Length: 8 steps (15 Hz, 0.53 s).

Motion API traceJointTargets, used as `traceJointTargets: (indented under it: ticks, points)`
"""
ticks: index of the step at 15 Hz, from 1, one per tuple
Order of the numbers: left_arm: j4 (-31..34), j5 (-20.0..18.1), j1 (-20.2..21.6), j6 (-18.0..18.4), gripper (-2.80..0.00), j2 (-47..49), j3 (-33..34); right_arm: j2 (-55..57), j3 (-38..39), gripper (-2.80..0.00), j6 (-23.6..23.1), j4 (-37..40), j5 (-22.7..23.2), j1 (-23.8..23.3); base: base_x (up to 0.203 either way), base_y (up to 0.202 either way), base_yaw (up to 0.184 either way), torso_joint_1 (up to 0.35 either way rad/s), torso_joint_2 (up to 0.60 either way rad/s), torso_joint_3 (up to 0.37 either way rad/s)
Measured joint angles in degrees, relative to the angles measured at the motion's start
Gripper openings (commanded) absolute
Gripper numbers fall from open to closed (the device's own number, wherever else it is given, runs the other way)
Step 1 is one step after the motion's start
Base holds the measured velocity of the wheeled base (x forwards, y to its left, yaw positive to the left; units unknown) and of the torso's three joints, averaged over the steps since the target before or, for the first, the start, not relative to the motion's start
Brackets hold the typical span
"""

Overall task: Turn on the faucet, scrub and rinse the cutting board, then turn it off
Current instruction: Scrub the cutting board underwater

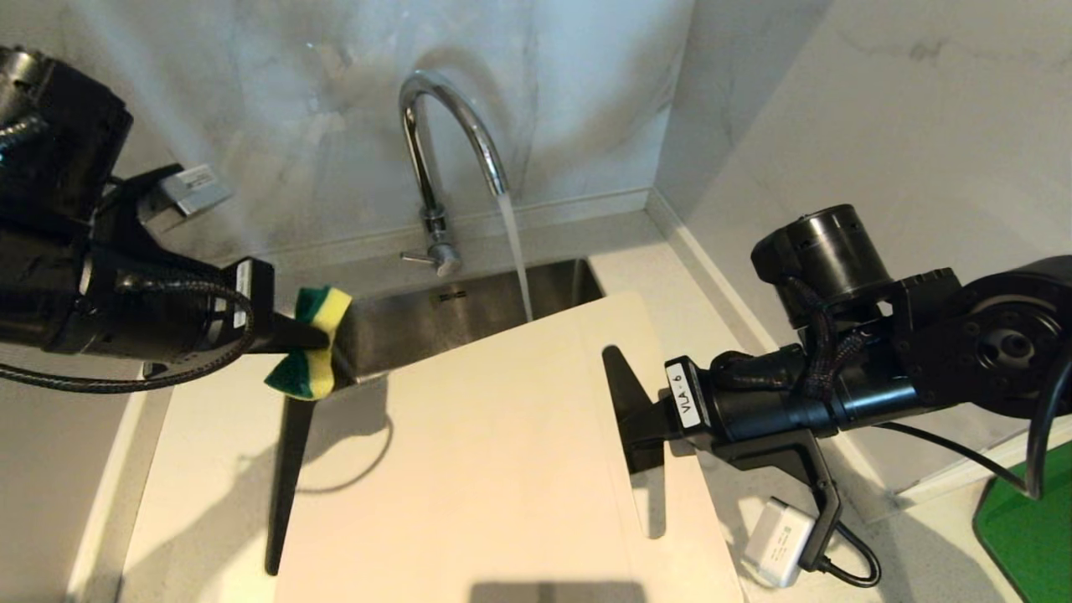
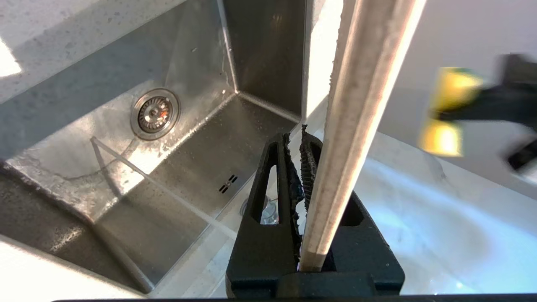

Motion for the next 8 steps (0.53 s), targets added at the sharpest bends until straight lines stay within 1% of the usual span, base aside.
traceJointTargets:
  ticks: [1, 2, 3, 4, 5, 6, 7, 8]
  points:
    - [2.59, 1.91, -4.79, -0.94, -2.8, 0.31, -2.76, 0.0, -0.02, -2.8, 0.0, 0.0, -0.02, -0.06, 0.0, 0.0, 0.0, 0.0, 0.0, 0.0]
    - [4.16, 4.74, -9.23, -1.54, -2.8, 1.26, -4.62, 0.0, -0.09, -2.8, 0.0, 0.03, -0.02, -0.11, 0.0, 0.0, 0.0, 0.0, 0.0, 0.0]
    - [4.88, 8.29, -13.27, -2.12, -2.8, 3.01, -5.91, 0.0, -0.24, -2.8, 0.02, 0.01, 0.0, -0.12, 0.0, 0.0, 0.0, 0.0, 0.0, 0.0]
    - [5.24, 12.69, -17.38, -2.68, -2.8, 5.4, -6.77, -0.02, -0.33, -2.8, 0.09, 0.01, 0.0, -0.15, 0.0, 0.0, 0.0, 0.0, 0.0, 0.0]
    - [5.43, 16.45, -20.45, -3.55, -2.8, 7.55, -7.3, -0.09, -0.33, -2.8, 0.35, 0.01, 0.0, -0.15, 0.0, 0.0, 0.0, 0.0, 0.0, 0.0]
    - [5.49, 19.0, -22.29, -4.66, -2.8, 9.27, -7.45, -0.24, -0.33, -2.8, 0.45, 0.01, 0.02, -0.39, 0.0, 0.0, 0.0, 0.0, 0.0, 0.0]
    - [5.49, 19.76, -23.09, -5.43, -2.8, 10.47, -6.85, -0.49, -0.2, -2.8, 0.48, 0.04, 0.13, -0.89, 0.0, 0.0, 0.0, 0.0, 0.0, 0.0]
    - [5.25, 19.74, -23.53, -5.83, -2.8, 11.49, -5.86, -0.77, -0.06, -2.8, 0.5, 0.0, 0.33, -1.33, 0.0, 0.0, 0.0, 0.0, 0.0, 0.0]
